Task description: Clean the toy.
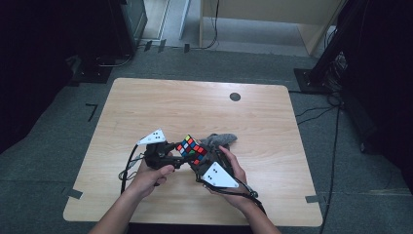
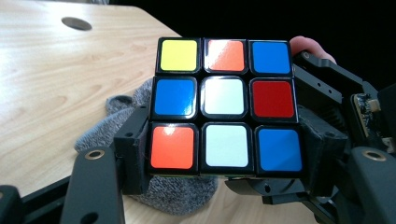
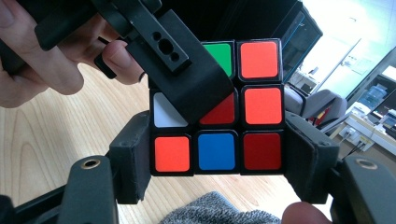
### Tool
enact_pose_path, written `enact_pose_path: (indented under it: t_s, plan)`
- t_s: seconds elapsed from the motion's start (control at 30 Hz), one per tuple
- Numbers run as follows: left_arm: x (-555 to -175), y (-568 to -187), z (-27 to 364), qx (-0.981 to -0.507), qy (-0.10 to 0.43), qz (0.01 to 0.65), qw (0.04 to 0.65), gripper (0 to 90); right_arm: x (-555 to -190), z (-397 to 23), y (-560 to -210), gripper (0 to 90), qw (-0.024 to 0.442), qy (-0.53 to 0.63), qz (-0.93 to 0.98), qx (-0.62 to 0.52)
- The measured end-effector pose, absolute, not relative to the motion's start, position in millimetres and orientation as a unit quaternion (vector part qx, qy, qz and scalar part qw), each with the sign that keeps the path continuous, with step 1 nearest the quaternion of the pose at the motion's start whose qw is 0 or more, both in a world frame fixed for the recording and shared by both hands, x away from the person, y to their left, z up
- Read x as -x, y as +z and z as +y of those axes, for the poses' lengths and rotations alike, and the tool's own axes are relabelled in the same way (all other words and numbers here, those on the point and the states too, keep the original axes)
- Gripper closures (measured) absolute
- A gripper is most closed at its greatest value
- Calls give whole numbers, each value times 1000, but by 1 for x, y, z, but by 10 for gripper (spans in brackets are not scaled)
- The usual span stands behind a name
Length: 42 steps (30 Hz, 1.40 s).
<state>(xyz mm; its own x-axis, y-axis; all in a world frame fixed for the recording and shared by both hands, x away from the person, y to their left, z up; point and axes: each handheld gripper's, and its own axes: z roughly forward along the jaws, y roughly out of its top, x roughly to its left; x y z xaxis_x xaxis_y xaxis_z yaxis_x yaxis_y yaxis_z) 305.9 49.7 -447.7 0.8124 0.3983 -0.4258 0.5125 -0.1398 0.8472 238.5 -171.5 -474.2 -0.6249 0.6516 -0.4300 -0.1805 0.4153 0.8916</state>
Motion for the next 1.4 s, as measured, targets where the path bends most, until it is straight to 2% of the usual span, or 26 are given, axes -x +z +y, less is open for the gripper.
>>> enact_pose_path:
  t_s: [0.1,0.17,0.3,0.43,0.67,0.9,1.13,1.4]
  plan:
    - [-306,-448,50,-752,-55,296,586,288,-240,-174,-474,344,392,519,742,-160]
    - [-306,-447,51,-751,-48,294,589,208,-241,-176,-474,344,385,517,747,-165]
    - [-308,-444,61,-742,-41,295,601,142,-244,-183,-475,344,366,518,750,-186]
    - [-306,-443,65,-741,-19,284,608,136,-250,-195,-472,344,346,527,745,-216]
    - [-302,-450,65,-753,56,263,601,116,-253,-209,-461,343,326,547,730,-247]
    - [-293,-453,59,-766,124,232,587,95,-250,-213,-443,343,288,573,715,-279]
    - [-290,-460,50,-787,146,216,560,97,-252,-215,-435,342,236,586,705,-322]
    - [-286,-461,46,-790,165,195,557,116,-256,-215,-436,342,169,597,704,-344]
